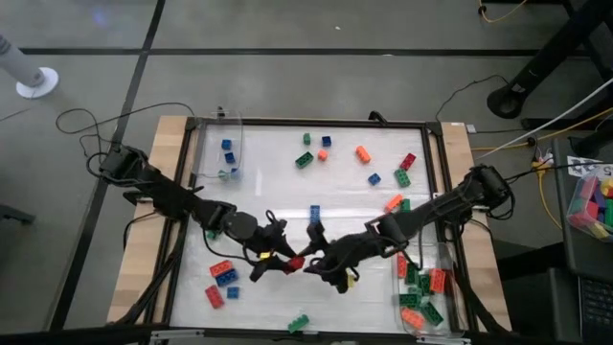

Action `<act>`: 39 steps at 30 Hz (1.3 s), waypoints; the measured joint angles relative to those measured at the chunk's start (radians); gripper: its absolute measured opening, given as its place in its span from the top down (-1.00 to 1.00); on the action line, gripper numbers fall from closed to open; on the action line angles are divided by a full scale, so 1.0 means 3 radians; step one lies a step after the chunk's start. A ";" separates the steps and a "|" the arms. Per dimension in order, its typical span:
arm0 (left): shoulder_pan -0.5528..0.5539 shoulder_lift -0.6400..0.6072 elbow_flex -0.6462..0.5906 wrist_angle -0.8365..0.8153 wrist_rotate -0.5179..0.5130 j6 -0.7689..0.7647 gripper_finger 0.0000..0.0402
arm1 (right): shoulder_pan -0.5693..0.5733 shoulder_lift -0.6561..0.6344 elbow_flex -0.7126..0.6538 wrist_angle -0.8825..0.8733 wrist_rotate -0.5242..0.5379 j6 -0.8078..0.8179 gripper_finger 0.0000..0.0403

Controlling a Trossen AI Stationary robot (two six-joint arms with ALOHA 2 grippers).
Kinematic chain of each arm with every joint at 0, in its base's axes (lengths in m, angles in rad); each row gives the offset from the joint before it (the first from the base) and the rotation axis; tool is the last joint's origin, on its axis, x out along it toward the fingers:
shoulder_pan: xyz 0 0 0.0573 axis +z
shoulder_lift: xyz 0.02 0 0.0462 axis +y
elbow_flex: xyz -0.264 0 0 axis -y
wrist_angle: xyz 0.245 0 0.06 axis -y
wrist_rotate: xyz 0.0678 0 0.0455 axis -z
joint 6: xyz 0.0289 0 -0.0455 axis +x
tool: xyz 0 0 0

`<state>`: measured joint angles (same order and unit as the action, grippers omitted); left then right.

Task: Sort blocks by size
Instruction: Put the 8 stud red game piece into the bottom transparent bin

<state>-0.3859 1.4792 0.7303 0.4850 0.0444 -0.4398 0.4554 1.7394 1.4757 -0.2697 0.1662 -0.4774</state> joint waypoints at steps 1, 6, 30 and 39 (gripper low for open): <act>-0.0002 0.0000 0.0000 0.0009 0.0000 0.0009 0.30 | -0.0021 0.0022 0.0000 0.0019 -0.0070 -0.0088 0.04; -0.0001 0.0000 0.0006 0.0076 0.0002 0.0107 0.29 | -0.0064 0.0157 0.0001 0.0113 -0.0392 -0.0250 0.04; -0.0011 0.0000 0.0003 -0.0149 -0.0034 0.0182 0.29 | -0.0117 0.0321 0.0030 0.0128 -0.0096 -0.0446 0.04; -0.0070 0.0000 0.0008 -0.0168 0.0006 0.0249 0.29 | -0.0124 0.0323 0.0052 0.0090 0.0062 -0.0460 0.04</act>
<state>-0.4068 1.4792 0.7326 0.4345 0.0463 -0.3653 0.4182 1.8362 1.4913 -0.2426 0.1849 -0.6155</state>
